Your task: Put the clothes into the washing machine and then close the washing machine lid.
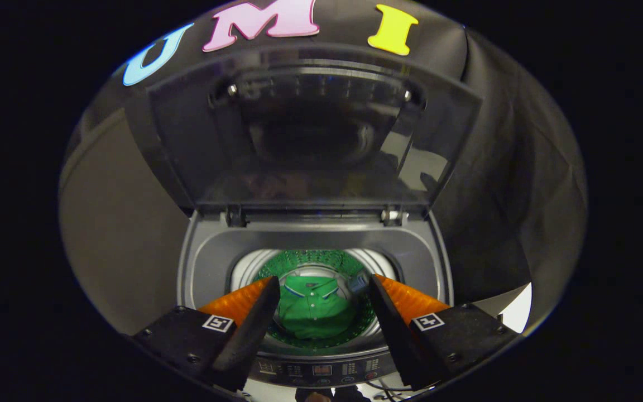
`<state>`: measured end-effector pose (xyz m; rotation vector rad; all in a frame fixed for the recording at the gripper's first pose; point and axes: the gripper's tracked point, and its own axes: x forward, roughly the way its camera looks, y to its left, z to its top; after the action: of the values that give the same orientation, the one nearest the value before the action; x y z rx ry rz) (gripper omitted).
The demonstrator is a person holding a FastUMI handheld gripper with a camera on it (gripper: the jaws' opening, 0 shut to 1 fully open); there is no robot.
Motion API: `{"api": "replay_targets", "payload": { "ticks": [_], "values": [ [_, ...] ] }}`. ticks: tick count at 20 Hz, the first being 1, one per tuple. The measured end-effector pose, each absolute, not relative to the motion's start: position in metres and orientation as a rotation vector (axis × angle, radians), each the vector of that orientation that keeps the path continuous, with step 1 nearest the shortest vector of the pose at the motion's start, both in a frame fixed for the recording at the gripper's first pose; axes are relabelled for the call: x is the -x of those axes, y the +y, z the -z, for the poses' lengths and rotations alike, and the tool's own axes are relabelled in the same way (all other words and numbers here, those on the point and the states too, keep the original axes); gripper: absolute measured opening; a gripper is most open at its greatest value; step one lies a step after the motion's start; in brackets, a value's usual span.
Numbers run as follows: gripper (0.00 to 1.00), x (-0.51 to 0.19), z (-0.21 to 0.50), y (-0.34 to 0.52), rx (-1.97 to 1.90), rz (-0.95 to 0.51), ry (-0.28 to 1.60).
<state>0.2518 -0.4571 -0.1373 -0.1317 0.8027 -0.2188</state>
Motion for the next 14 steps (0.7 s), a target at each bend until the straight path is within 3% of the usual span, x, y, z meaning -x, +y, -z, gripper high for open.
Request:
{"api": "replay_targets", "payload": {
  "ticks": [14],
  "values": [
    [1.0,-0.343,-0.029,-0.465,0.103,0.232,0.52]
  ]
}}
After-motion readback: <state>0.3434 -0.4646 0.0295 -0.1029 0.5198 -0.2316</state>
